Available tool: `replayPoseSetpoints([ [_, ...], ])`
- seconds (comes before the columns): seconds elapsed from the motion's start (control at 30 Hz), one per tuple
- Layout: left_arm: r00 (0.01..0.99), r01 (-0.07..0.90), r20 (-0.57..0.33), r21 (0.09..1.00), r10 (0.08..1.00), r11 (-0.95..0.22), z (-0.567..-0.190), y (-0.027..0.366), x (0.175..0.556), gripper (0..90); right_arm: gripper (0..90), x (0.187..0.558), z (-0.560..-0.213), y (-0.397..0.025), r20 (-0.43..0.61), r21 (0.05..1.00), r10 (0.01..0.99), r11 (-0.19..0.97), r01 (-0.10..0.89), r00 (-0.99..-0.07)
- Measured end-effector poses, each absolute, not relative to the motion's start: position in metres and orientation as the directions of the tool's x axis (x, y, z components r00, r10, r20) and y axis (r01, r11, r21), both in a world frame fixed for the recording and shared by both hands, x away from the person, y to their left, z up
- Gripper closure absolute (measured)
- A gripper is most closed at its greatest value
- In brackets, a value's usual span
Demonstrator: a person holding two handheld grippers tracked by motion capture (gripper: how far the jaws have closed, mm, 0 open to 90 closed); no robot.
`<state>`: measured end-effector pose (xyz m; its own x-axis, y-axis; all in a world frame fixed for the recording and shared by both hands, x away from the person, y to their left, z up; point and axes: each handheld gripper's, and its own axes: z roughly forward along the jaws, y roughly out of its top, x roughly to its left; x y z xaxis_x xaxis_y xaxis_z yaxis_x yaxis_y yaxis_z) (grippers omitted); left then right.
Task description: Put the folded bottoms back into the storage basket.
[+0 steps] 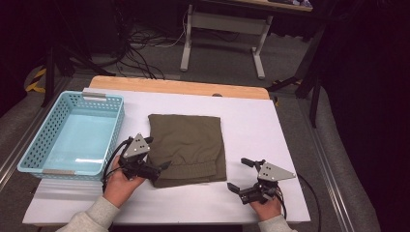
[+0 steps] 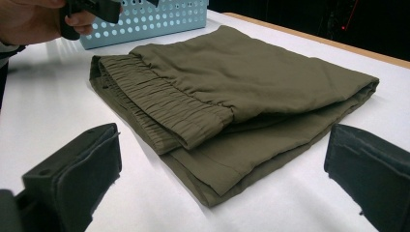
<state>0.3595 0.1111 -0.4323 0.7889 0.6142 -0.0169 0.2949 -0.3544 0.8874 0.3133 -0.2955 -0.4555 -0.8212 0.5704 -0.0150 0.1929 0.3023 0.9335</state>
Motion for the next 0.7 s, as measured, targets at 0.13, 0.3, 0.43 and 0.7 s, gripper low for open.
replayPoseSetpoints([
  [0.13,0.785,0.297,-0.014,0.886,0.619,-0.357,-0.430,0.110,0.365,0.8,0.3,0.313,-0.455,-0.296,-0.014,0.934,0.569,0.302,0.192,-0.823],
  [0.3,0.777,0.310,-0.016,0.879,0.629,-0.361,-0.428,0.108,0.372,0.8,0.3,0.313,-0.455,-0.295,-0.011,0.935,0.564,0.298,0.191,-0.826],
  [0.43,0.770,0.324,-0.022,0.874,0.637,-0.361,-0.428,0.107,0.378,1.0,0.3,0.313,-0.455,-0.295,-0.011,0.936,0.562,0.298,0.190,-0.827],
  [0.7,0.760,0.337,-0.022,0.867,0.650,-0.366,-0.429,0.103,0.391,1.6,0.3,0.313,-0.455,-0.295,-0.010,0.936,0.561,0.297,0.190,-0.828],
])
